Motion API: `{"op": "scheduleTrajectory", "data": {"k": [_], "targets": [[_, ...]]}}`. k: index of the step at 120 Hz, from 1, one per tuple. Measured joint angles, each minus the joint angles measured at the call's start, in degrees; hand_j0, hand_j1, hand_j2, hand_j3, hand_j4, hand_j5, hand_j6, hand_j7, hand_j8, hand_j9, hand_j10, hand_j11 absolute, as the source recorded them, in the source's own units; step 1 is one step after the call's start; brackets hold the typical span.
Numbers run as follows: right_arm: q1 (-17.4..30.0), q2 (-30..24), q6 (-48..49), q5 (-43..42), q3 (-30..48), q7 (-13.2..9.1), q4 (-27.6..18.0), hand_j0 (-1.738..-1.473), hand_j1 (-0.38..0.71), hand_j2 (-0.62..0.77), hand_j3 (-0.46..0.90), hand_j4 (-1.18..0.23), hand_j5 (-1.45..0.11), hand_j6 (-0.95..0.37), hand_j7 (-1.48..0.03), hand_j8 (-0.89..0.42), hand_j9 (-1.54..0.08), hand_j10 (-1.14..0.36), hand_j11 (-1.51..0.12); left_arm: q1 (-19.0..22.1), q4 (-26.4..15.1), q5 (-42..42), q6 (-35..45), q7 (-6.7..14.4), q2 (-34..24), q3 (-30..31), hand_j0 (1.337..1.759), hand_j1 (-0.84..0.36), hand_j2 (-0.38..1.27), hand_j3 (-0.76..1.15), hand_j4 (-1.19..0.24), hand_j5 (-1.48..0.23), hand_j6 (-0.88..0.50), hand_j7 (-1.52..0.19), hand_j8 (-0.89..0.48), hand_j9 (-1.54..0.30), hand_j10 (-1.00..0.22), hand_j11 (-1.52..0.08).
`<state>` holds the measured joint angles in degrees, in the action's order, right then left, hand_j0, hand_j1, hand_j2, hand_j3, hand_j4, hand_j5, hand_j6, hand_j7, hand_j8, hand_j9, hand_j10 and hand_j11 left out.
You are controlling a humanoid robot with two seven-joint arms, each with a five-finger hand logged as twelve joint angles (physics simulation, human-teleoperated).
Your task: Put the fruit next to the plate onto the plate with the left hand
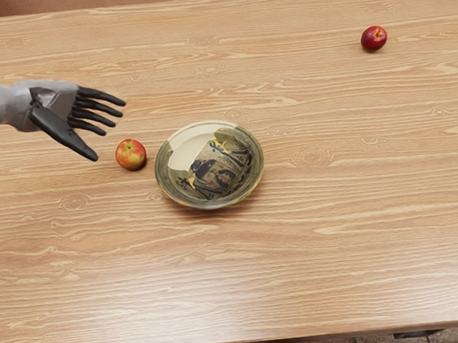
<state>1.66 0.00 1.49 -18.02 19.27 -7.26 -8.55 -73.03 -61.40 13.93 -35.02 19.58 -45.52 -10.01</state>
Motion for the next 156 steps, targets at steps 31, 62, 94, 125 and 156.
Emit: {"op": "scheduleTrajectory", "data": {"k": [31,62,94,125,156], "targets": [[0.85,0.00,-0.06,0.23,-4.60,0.07,0.09,-1.658,-0.31,-0.01,0.00,-0.03,-0.04,-0.03,-0.04,-0.03,-0.04,-0.03,-0.04,0.96,1.75,11.24,-0.01,1.71,0.08,0.07,1.658,0.05,0.05,0.00,-0.25,-0.32,-0.25,-0.32,-0.25,-0.32,-0.25,-0.32],[1.05,0.00,-0.05,0.27,-5.00,0.10,0.11,-1.658,-0.31,-0.01,0.00,-0.03,-0.04,-0.03,-0.04,-0.03,-0.04,-0.03,-0.04,-7.54,0.66,18.25,14.70,1.51,7.75,14.79,1.658,0.05,0.05,0.00,-0.25,-0.32,-0.25,-0.32,-0.25,-0.32,-0.25,-0.32],[1.06,0.00,-0.06,0.26,-5.03,0.12,0.11,-1.658,-0.31,-0.01,0.00,-0.03,-0.04,-0.03,-0.04,-0.03,-0.04,-0.03,-0.04,-14.09,-8.66,18.64,43.98,1.35,14.78,34.58,1.658,0.03,0.06,0.00,-0.27,-0.35,-0.27,-0.35,-0.27,-0.35,-0.27,-0.35],[1.07,0.00,-0.04,0.26,-5.03,0.10,0.11,-1.658,-0.31,-0.01,0.00,-0.03,-0.04,-0.03,-0.04,-0.03,-0.04,-0.03,-0.04,-16.60,-11.94,18.29,53.48,1.34,20.89,43.61,1.658,-0.01,0.06,0.00,-0.30,-0.39,-0.30,-0.39,-0.30,-0.39,-0.30,-0.39],[1.07,0.00,-0.05,0.27,-5.03,0.11,0.11,-1.658,-0.31,-0.01,0.00,-0.03,-0.04,-0.03,-0.04,-0.03,-0.04,-0.03,-0.04,-16.28,-9.28,18.25,57.06,1.34,26.70,46.63,1.658,-0.06,0.07,0.00,-0.34,-0.45,-0.34,-0.45,-0.34,-0.45,-0.34,-0.45]]}}
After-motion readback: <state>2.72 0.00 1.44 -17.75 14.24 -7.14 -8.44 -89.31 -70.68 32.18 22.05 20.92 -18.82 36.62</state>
